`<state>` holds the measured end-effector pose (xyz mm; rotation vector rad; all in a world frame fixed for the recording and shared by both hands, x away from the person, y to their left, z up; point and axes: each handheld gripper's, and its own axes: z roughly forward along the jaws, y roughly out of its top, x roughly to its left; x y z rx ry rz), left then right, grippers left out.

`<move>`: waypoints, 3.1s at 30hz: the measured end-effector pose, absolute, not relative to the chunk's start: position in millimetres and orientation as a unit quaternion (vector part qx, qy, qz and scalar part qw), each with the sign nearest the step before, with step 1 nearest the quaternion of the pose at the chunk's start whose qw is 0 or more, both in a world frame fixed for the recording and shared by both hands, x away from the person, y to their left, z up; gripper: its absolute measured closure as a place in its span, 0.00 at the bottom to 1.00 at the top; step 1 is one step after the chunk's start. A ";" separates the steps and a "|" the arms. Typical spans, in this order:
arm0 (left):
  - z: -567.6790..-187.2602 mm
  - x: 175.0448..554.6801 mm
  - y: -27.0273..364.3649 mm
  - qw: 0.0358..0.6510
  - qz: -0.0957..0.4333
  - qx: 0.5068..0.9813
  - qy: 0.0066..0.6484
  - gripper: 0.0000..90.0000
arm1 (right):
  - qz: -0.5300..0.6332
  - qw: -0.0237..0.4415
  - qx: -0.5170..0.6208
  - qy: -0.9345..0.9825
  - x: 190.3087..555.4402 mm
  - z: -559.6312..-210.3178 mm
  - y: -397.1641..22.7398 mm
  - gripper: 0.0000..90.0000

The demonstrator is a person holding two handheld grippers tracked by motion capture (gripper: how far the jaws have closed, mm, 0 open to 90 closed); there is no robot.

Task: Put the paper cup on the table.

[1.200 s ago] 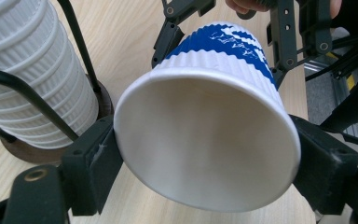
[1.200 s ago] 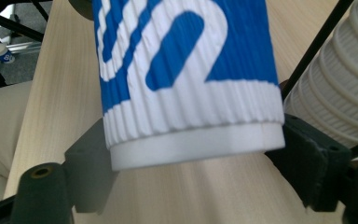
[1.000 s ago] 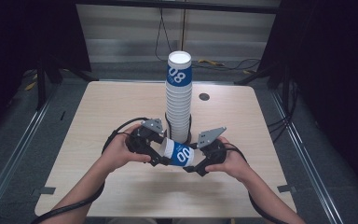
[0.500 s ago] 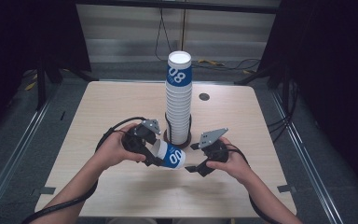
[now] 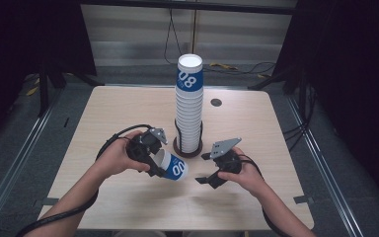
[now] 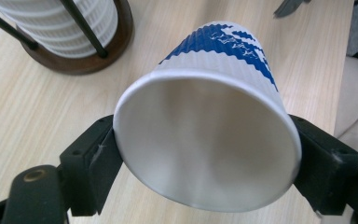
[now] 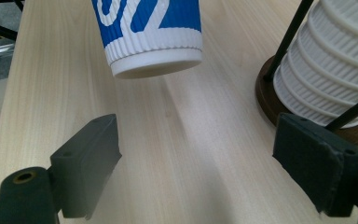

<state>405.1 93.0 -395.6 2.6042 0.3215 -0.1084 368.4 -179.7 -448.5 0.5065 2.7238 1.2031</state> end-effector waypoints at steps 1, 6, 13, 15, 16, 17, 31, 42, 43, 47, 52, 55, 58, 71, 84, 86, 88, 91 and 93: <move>-395.9 405.0 93.4 0.253 -0.040 0.959 0.119 0.20 | 0.397 0.060 0.167 0.900 368.3 -448.8 -179.6 0.15; -396.9 406.0 94.4 0.229 -0.035 0.965 0.120 0.20 | 0.398 0.060 0.168 0.900 367.2 -447.8 -180.8 0.15; -400.2 405.4 91.9 0.203 -0.034 0.971 0.119 0.19 | 0.397 0.059 0.169 0.900 366.3 -449.9 -181.8 0.15; -401.2 405.0 91.2 0.193 -0.029 0.974 0.115 0.19 | 0.396 0.058 0.169 0.901 365.9 -451.1 -182.4 0.15; -401.7 405.5 90.7 0.190 -0.029 0.976 0.108 0.19 | 0.397 0.056 0.167 0.901 365.8 -451.8 -182.4 0.15; -402.6 404.6 90.5 0.190 -0.032 0.975 0.113 0.19 | 0.395 0.056 0.168 0.901 365.6 -452.3 -182.5 0.15; -413.6 403.4 79.2 0.167 -0.035 0.981 0.092 0.18 | 0.395 0.060 0.168 0.901 365.2 -450.1 -184.8 0.15; -412.0 400.6 73.6 0.191 -0.047 0.976 0.090 0.17 | 0.395 0.058 0.170 0.901 365.0 -452.4 -186.9 0.15; -411.4 401.3 73.0 0.193 -0.046 0.976 0.085 0.17 | 0.395 0.058 0.171 0.901 365.1 -452.4 -186.8 0.15; -410.4 401.2 70.1 0.200 -0.048 0.976 0.078 0.17 | 0.393 0.057 0.170 0.902 364.9 -452.1 -186.0 0.15; -413.1 398.6 63.9 0.199 -0.053 0.975 0.080 0.17 | 0.396 0.055 0.168 0.901 364.1 -452.5 -184.9 0.15; -413.5 399.1 62.5 0.199 -0.050 0.976 0.075 0.17 | 0.397 0.050 0.169 0.901 363.7 -454.4 -183.6 0.15; -412.2 399.6 61.5 0.206 -0.048 0.975 0.073 0.17 | 0.399 0.046 0.167 0.900 363.6 -456.6 -181.8 0.16; -409.6 396.4 53.8 0.219 -0.049 0.972 0.073 0.18 | 0.411 0.019 0.151 0.899 360.6 -469.4 -157.5 0.24; -411.3 396.1 52.5 0.237 -0.049 0.967 0.077 0.18 | 0.416 -0.001 0.146 0.897 359.0 -482.7 -140.9 0.27; -411.5 395.5 51.9 0.239 -0.050 0.967 0.078 0.18 | 0.416 0.001 0.146 0.898 359.3 -484.0 -139.4 0.26; -411.7 394.5 50.6 0.243 -0.048 0.966 0.075 0.18 | 0.420 0.002 0.148 0.895 359.5 -487.3 -134.6 0.28; -411.0 395.0 51.0 0.241 -0.045 0.967 0.072 0.18 | 0.416 0.012 0.138 0.899 358.6 -487.3 -132.0 0.31; -411.4 394.7 51.2 0.247 -0.045 0.965 0.077 0.18 | 0.414 0.023 0.138 0.900 358.1 -486.6 -131.7 0.31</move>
